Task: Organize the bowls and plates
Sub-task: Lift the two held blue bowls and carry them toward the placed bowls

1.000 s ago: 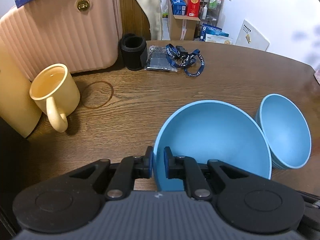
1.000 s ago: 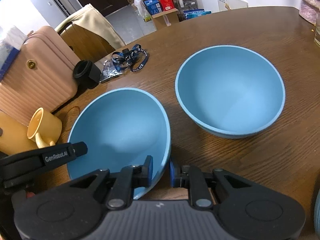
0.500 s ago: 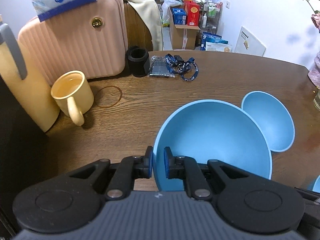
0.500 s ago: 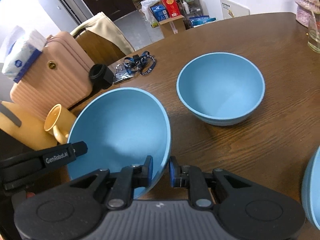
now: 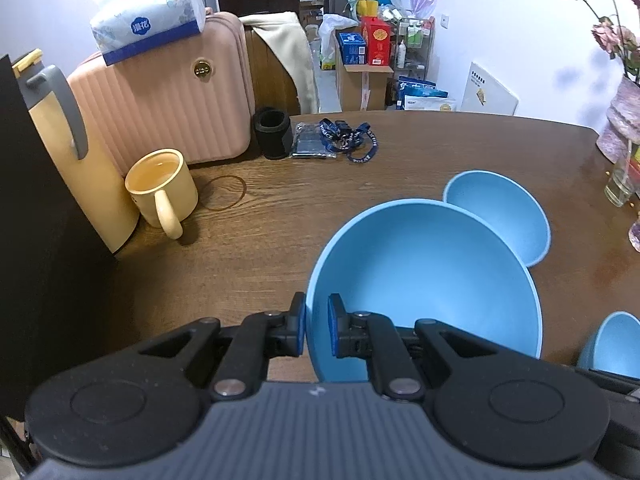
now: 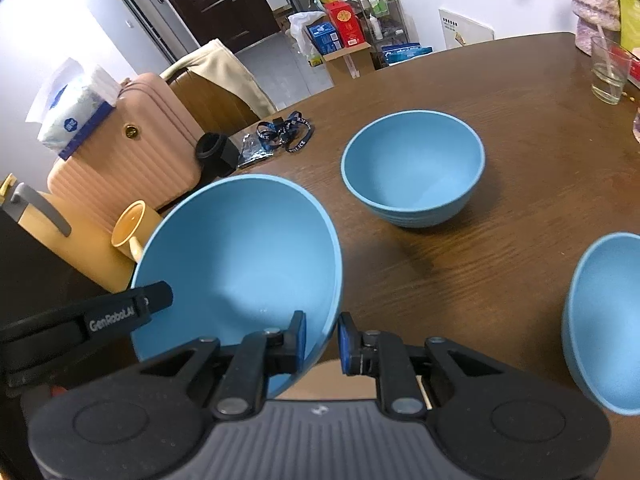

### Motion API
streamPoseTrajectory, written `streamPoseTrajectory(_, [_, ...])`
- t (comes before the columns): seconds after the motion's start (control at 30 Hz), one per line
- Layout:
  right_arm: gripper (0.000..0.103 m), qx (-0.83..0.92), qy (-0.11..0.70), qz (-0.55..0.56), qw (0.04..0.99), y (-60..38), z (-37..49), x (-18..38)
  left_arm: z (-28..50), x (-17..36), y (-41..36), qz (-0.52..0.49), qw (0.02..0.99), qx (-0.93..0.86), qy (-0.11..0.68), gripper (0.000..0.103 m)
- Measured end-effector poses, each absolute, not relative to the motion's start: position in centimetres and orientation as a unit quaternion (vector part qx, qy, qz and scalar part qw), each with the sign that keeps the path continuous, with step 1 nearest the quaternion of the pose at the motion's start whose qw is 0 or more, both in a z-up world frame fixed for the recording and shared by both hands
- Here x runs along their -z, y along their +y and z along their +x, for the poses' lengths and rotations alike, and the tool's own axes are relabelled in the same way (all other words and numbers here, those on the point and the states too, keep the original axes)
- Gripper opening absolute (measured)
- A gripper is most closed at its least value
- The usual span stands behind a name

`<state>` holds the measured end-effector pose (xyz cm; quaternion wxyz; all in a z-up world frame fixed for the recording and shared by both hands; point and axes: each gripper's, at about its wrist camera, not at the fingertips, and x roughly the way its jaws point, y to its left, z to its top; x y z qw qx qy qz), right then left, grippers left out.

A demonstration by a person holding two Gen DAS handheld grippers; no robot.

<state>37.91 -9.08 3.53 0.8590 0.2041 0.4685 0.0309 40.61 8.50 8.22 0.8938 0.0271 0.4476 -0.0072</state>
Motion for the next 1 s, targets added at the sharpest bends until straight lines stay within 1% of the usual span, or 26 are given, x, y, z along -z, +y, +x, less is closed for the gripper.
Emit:
streamPoseTrajectory(0.77, [0.014,-0.009,0.45,0.231,0.862,-15.1,29.5,-4.3,31.5,-10.5,1.4,0.069,0.909,0.04,0.409,0.012])
streamPoseTrajectory(1.0, [0.014,0.002,0.441,0.239,0.865,-17.7,27.8,-4.6,30.1,-10.6,-1.2,0.08,0.909,0.053,0.404,0.012])
